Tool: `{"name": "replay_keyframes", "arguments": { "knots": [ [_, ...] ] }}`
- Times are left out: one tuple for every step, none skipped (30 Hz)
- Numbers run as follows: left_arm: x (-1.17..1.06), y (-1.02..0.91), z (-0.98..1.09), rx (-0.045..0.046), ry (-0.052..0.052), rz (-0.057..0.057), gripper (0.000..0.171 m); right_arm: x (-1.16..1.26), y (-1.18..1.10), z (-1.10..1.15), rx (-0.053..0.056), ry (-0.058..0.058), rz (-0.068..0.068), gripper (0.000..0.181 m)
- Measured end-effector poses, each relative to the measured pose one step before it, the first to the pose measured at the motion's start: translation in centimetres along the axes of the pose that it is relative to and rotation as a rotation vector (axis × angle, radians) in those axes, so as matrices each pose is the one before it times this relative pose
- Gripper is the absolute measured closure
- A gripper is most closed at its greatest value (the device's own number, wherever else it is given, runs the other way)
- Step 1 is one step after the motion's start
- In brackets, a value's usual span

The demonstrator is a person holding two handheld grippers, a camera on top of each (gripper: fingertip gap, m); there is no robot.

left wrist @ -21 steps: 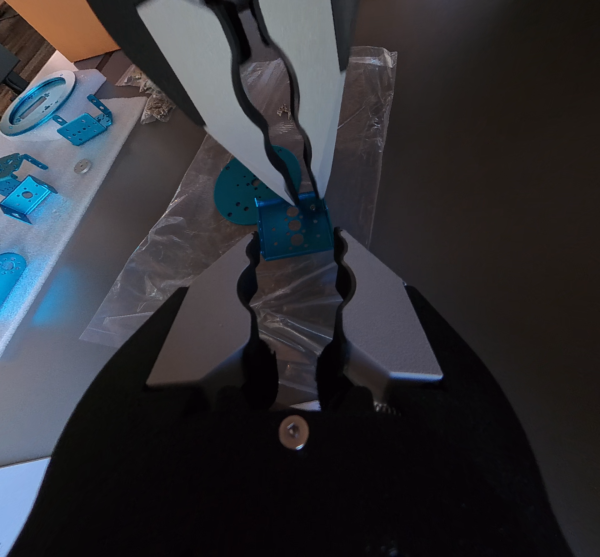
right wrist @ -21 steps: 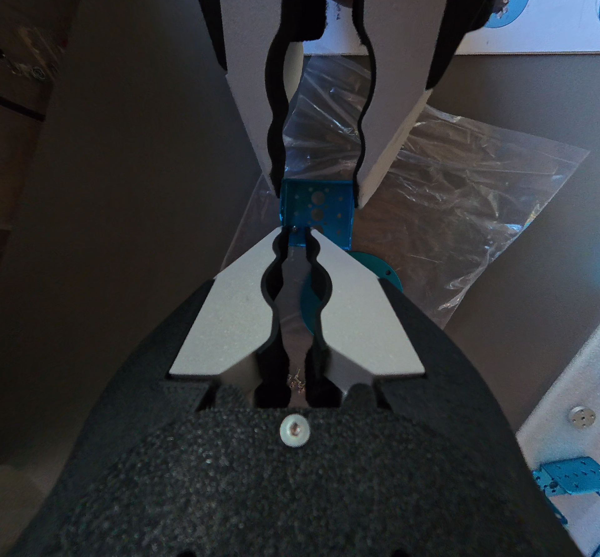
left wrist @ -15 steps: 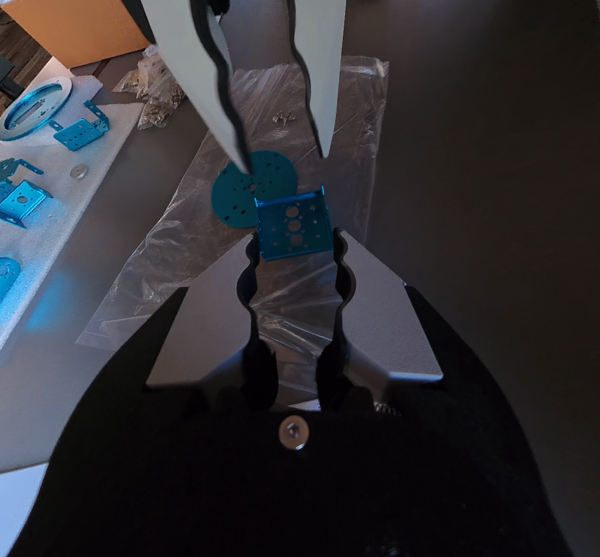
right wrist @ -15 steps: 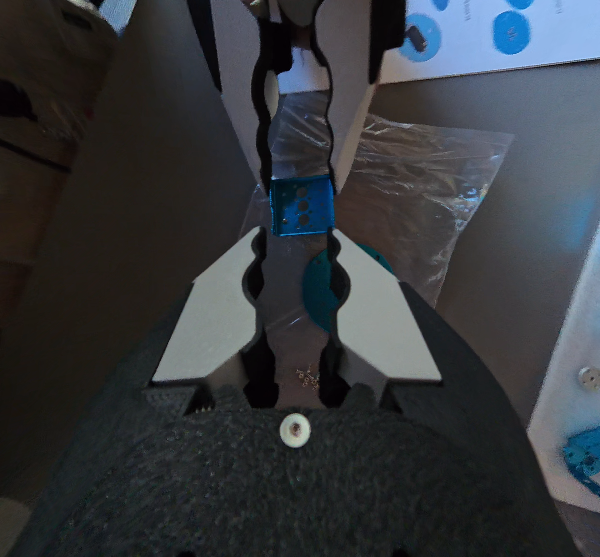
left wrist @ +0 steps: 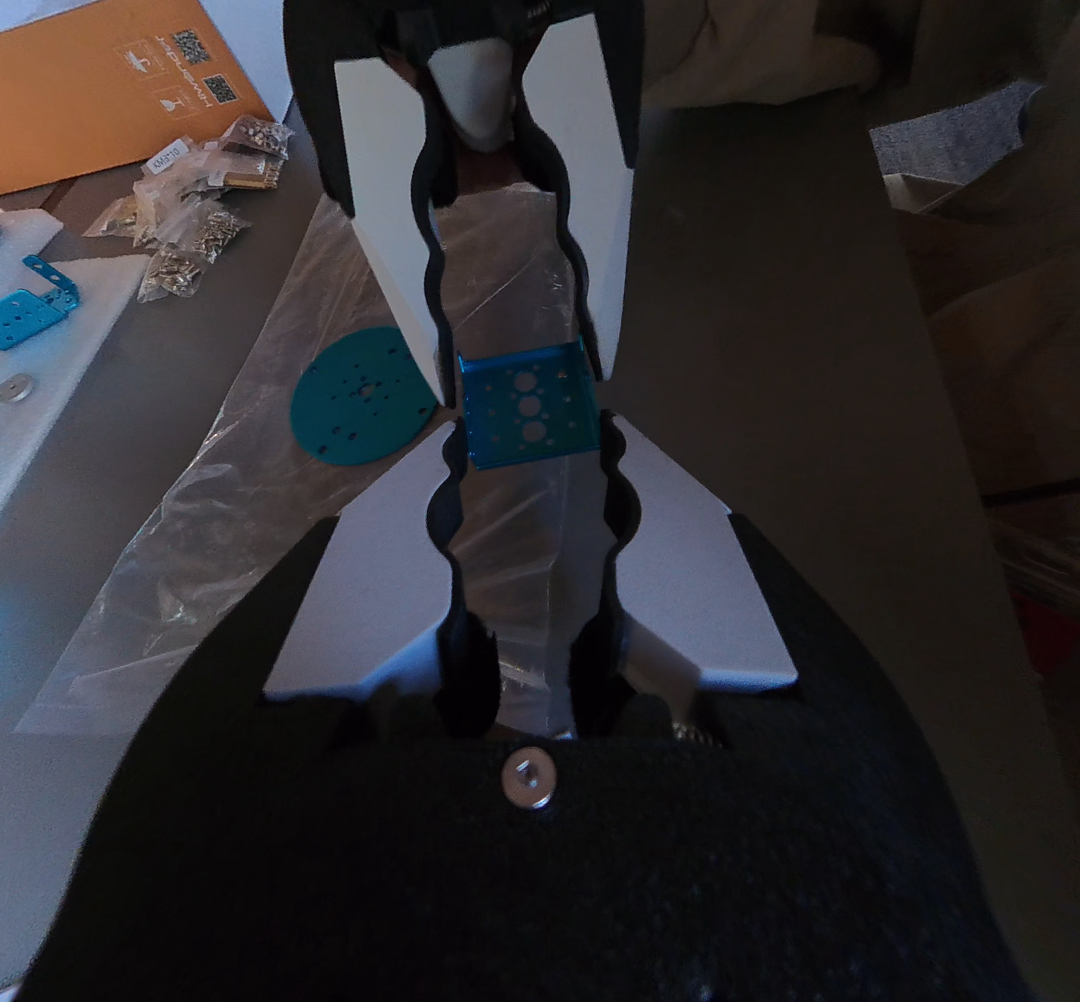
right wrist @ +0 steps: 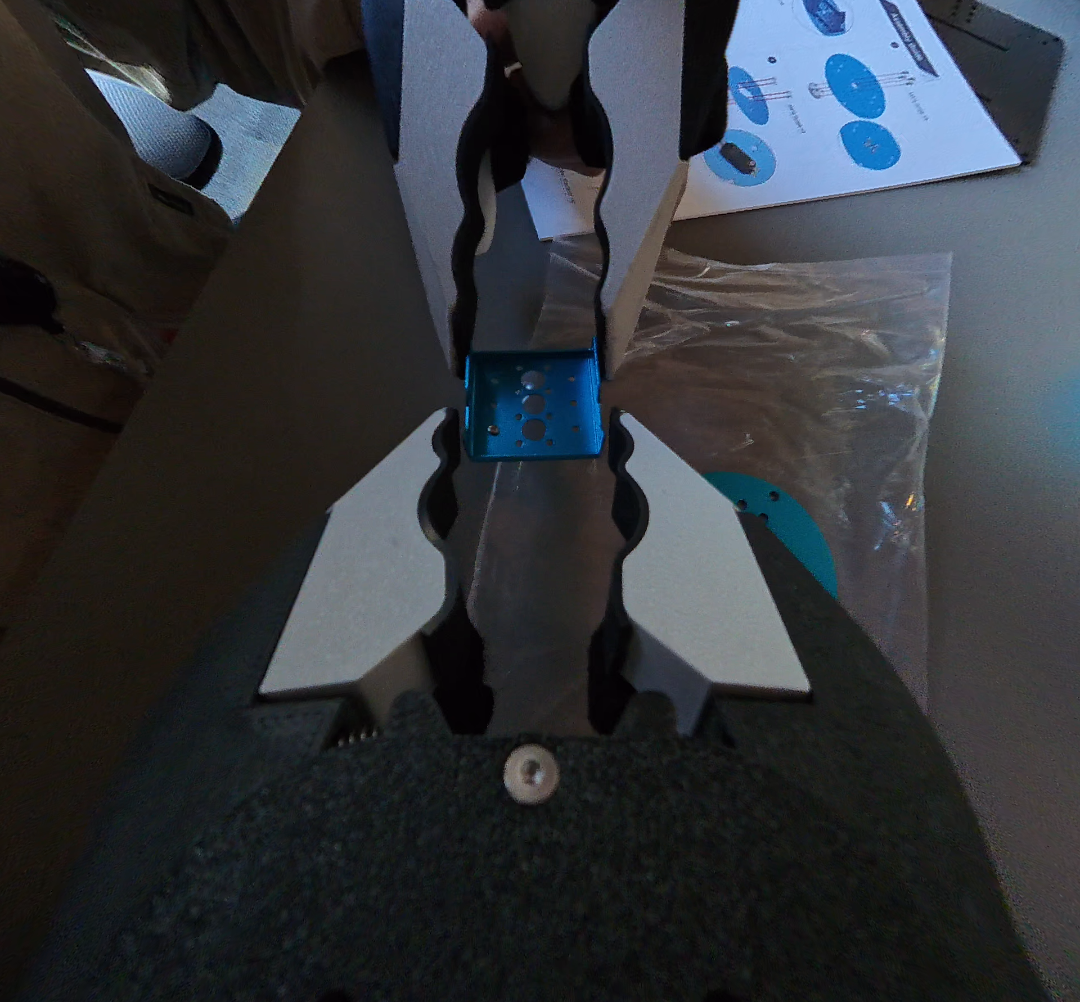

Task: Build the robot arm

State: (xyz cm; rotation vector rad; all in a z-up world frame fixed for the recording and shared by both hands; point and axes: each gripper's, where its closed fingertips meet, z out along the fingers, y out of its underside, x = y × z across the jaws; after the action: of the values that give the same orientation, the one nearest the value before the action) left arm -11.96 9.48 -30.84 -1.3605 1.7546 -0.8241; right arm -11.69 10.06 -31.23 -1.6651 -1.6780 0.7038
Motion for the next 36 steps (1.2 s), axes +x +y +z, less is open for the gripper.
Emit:
{"name": "replay_keyframes", "arguments": {
  "knots": [
    [0.094, -0.085, 0.032, 0.00337, 0.0020, 0.0055, 0.127, 0.021, 0.188, 0.072, -0.0008, -0.0074, 0.0104, 0.130],
    [0.027, -0.018, 0.040, -0.00031, 0.0002, 0.0029, 0.127, -0.120, 0.130, 0.055, 0.0004, -0.0140, 0.0081, 0.131],
    [0.002, 0.075, 0.047, -0.00423, 0.0013, 0.0009, 0.126, -0.115, 0.127, 0.090, -0.0002, -0.0104, 0.0072, 0.134],
    [-0.014, 0.052, 0.023, -0.00231, 0.0011, -0.0012, 0.127, 0.034, 0.084, 0.052, -0.0045, 0.0034, 0.0014, 0.134],
    [-0.057, -0.035, -0.009, 0.00298, -0.0017, -0.0036, 0.127, 0.041, -0.024, -0.028, 0.0010, 0.0057, 0.0045, 0.134],
    [-0.195, -0.073, -0.032, 0.00642, -0.0105, -0.0053, 0.127, 0.185, -0.143, -0.135, 0.0076, 0.0150, 0.0080, 0.134],
    [-0.344, -0.052, -0.047, 0.00570, -0.0201, -0.0073, 0.126, 0.342, -0.383, -0.309, 0.0222, 0.0287, 0.0196, 0.134],
    [-0.424, -0.078, -0.044, 0.00802, -0.0250, -0.0131, 0.127, 0.340, -0.507, -0.395, 0.0329, 0.0325, 0.0320, 0.134],
    [-0.463, -0.196, -0.084, 0.01193, -0.0271, -0.0155, 0.127, 0.347, -0.301, -0.360, 0.0169, 0.0387, 0.0239, 0.134],
    [-0.426, -0.281, -0.132, 0.01234, -0.0260, -0.0113, 0.127, 0.379, -0.035, -0.287, 0.0033, 0.0487, 0.0085, 0.134],
    [-0.303, -0.270, -0.154, 0.01202, -0.0167, -0.0094, 0.127, 0.323, 0.034, -0.258, -0.0008, 0.0500, 0.0014, 0.134],
    [-0.219, -0.153, -0.105, 0.00691, -0.0090, -0.0129, 0.127, 0.348, -0.022, -0.228, 0.0063, 0.0517, 0.0066, 0.134],
    [-0.157, -0.055, -0.075, 0.00209, -0.0039, -0.0174, 0.127, 0.263, -0.052, -0.186, 0.0128, 0.0445, 0.0128, 0.134],
    [-0.093, -0.014, -0.045, 0.00260, 0.0010, -0.0240, 0.127, 0.290, -0.034, -0.148, 0.0123, 0.0461, 0.0127, 0.134],
    [-0.240, -0.017, 0.003, 0.00319, -0.0074, -0.0422, 0.128, 0.529, 0.073, -0.154, 0.0060, 0.0612, 0.0018, 0.134],
    [-0.366, -0.136, 0.035, 0.00929, -0.0123, -0.0696, 0.131, 0.594, 0.078, -0.172, 0.0034, 0.0660, -0.0052, 0.134],
    [-0.197, -0.357, 0.044, 0.02303, 0.0020, -0.0877, 0.131, 0.452, -0.090, -0.180, 0.0138, 0.0567, 0.0036, 0.134],
    [-0.174, -0.505, 0.013, 0.03256, 0.0064, -0.0945, 0.131, 0.261, -0.162, -0.151, 0.0160, 0.0404, 0.0210, 0.134],
    [-0.368, -0.495, -0.008, 0.03425, -0.0017, -0.1006, 0.131, 0.112, -0.193, -0.114, 0.0176, 0.0337, 0.0291, 0.134],
    [-0.294, -0.453, 0.013, 0.03205, 0.0078, -0.1037, 0.130, -0.113, -0.257, -0.092, 0.0269, 0.0213, 0.0289, 0.135],
    [-0.023, -0.442, -0.003, 0.03081, 0.0277, -0.1021, 0.130, -0.008, -0.221, -0.066, 0.0283, 0.0260, 0.0324, 0.135],
    [0.013, -0.438, -0.053, 0.03212, 0.0303, -0.0989, 0.130, 0.036, -0.053, -0.046, 0.0176, 0.0248, 0.0201, 0.134],
    [-0.068, -0.439, -0.083, 0.03412, 0.0245, -0.0950, 0.130, 0.112, -0.052, -0.073, 0.0141, 0.0248, 0.0081, 0.134],
    [0.021, -0.368, -0.103, 0.03135, 0.0295, -0.0922, 0.130, 0.409, -0.188, -0.168, 0.0156, 0.0382, 0.0042, 0.135],
    [0.027, -0.189, -0.085, 0.01956, 0.0301, -0.0921, 0.130, 0.361, -0.366, -0.236, 0.0201, 0.0279, 0.0051, 0.135],
    [-0.063, -0.057, -0.035, 0.01236, 0.0224, -0.0853, 0.130, 0.243, -0.398, -0.233, 0.0181, 0.0163, 0.0106, 0.135],
    [-0.023, -0.047, 0.001, 0.01292, 0.0205, -0.0720, 0.131, 0.259, -0.397, -0.228, 0.0226, 0.0187, 0.0065, 0.135],
    [0.083, 0.043, 0.070, 0.00502, 0.0197, -0.0544, 0.135, 0.043, -0.230, -0.117, 0.0164, 0.0049, 0.0010, 0.135],
    [0.154, 0.182, 0.139, -0.00784, 0.0178, -0.0394, 0.140, -0.058, -0.041, -0.035, 0.0059, -0.0036, 0.0037, 0.135],
    [0.270, 0.174, 0.174, -0.00975, 0.0209, -0.0328, 0.141, 0.188, -0.009, -0.046, 0.0047, 0.0139, 0.0063, 0.135],
    [0.270, 0.082, 0.173, -0.00510, 0.0165, -0.0280, 0.142, -0.070, -0.007, -0.017, 0.0034, -0.0040, 0.0031, 0.135],
    [0.177, -0.003, 0.148, -0.00165, 0.0079, -0.0221, 0.144, -0.068, -0.003, -0.008, 0.0017, -0.0030, 0.0006, 0.135],
    [0.209, -0.042, 0.139, -0.00145, 0.0098, -0.0190, 0.146, -0.041, 0.026, -0.002, -0.0002, 0.0013, 0.0017, 0.135],
    [0.263, -0.056, 0.139, -0.00557, 0.0135, -0.0173, 0.150, -0.367, -0.001, 0.026, 0.0017, -0.0186, 0.0031, 0.135],
    [0.079, -0.049, 0.114, -0.01331, 0.0040, -0.0129, 0.150, -0.263, -0.030, 0.009, 0.0056, -0.0108, -0.0009, 0.135],
    [-0.181, -0.091, 0.036, -0.01802, -0.0121, -0.0038, 0.149, -0.151, 0.039, 0.033, -0.0010, -0.0059, -0.0057, 0.135]
  ]
}}
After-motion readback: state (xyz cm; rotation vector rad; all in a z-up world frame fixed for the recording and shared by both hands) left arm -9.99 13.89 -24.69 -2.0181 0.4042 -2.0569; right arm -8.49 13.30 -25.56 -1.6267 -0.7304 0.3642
